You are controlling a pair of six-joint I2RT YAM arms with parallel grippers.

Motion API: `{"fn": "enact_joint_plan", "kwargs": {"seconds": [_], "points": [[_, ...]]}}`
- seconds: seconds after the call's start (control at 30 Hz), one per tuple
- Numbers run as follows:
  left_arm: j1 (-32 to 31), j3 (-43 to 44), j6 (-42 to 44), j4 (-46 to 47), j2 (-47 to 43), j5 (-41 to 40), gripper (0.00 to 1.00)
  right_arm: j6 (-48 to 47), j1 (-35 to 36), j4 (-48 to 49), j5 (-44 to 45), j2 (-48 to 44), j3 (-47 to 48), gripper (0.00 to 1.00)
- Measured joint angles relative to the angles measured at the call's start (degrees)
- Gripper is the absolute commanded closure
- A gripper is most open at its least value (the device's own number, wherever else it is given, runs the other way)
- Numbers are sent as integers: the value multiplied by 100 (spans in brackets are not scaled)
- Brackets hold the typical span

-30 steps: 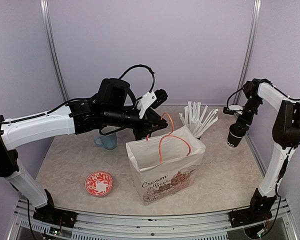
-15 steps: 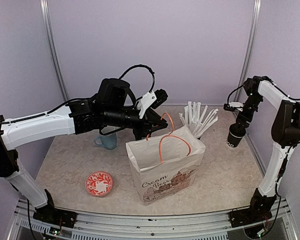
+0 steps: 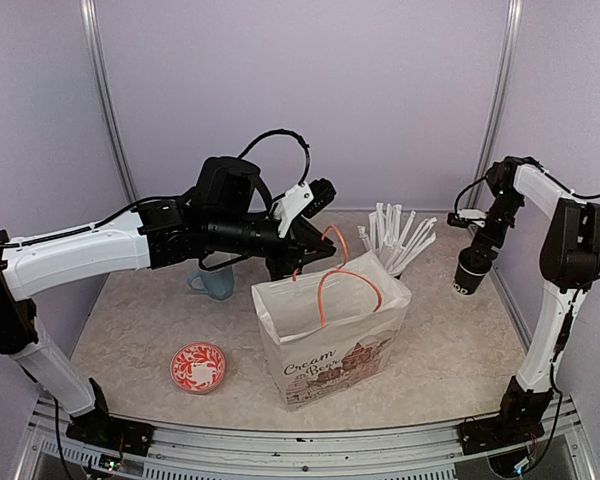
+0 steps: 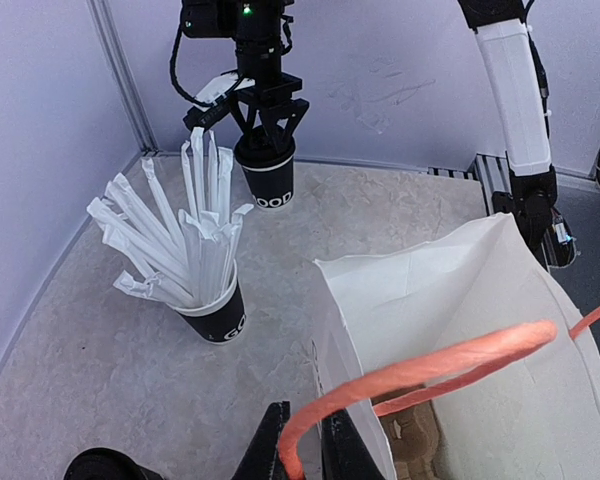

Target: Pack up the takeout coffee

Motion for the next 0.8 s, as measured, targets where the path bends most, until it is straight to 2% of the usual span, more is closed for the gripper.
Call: {"fn": "enact_joint_plan", "kwargs": {"seconds": [0.17, 0.37, 0.67, 0.8], "points": [[0, 0, 0, -2, 50, 4, 87, 4, -13, -48, -4, 2, -2, 23], [0, 0, 4, -2, 68, 7, 87, 7, -13, 13, -2, -31, -109, 22], [0, 0, 4, -2, 72, 9, 87, 46, -13, 219, -22, -286, -511, 41], [0, 0, 7, -2, 72, 9, 87, 114, -13, 203, -96, -553, -743, 45]]}}
